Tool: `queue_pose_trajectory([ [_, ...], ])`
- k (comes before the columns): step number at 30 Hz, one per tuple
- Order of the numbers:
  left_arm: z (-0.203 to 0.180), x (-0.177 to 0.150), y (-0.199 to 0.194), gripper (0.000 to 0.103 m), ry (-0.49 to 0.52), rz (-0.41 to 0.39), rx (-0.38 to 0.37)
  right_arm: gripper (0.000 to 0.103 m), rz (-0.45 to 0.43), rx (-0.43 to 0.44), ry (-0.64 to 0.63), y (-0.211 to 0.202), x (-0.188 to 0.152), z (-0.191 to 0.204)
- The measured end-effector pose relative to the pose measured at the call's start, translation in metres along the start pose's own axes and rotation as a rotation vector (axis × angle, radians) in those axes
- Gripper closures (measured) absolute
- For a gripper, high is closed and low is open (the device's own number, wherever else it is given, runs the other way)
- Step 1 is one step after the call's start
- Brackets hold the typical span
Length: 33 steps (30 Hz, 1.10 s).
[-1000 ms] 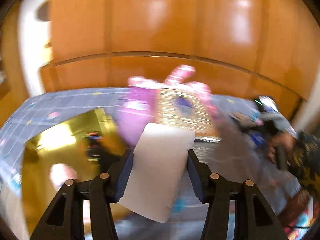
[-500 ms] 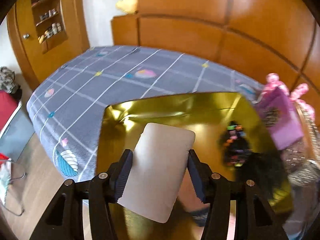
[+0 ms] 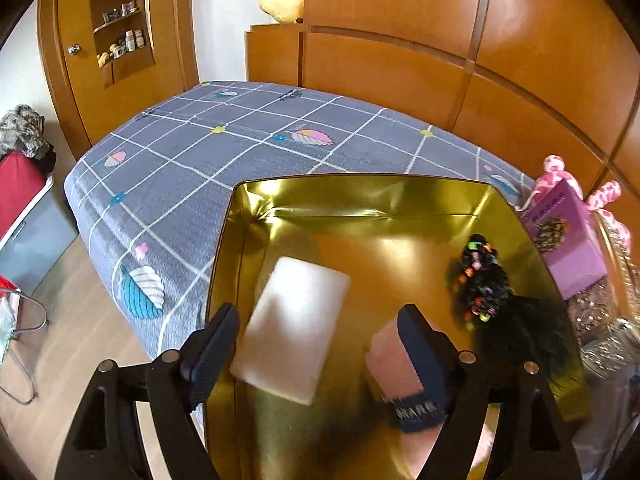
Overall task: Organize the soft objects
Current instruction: 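Carry the white knit glove into the gold tray and open the right gripper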
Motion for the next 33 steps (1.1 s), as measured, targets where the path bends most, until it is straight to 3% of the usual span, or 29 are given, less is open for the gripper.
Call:
queue_pose_trajectory([
  [9, -0.030, -0.013, -0.033, 0.021, 0.059, -0.033, -0.044, 0.072, -0.185, 0.123, -0.084, -0.074, 0.047, 0.049],
  [21, -0.058, -0.021, -0.067, 0.021, 0.122, -0.078, -0.056, 0.072, -0.332, 0.258, -0.256, -0.145, 0.098, 0.175],
  [26, -0.060, -0.023, -0.076, 0.021, 0.125, -0.099, -0.051, 0.072, -0.365, 0.334, -0.323, -0.170, 0.095, 0.233],
  [33, -0.053, -0.026, -0.078, 0.021, 0.106, -0.103, -0.047, 0.072, -0.377, 0.498, -0.455, -0.208, 0.052, 0.319],
])
Point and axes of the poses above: each gripper's, at about its wrist camera, not at the fingertips, and y roughly the way its jaws point, z to its left, x to its top, the point moved 10 cm from there along y, roughly the way its jaws point, and after that the axes turned 6 degrees about -x, right-handed, at the moved point
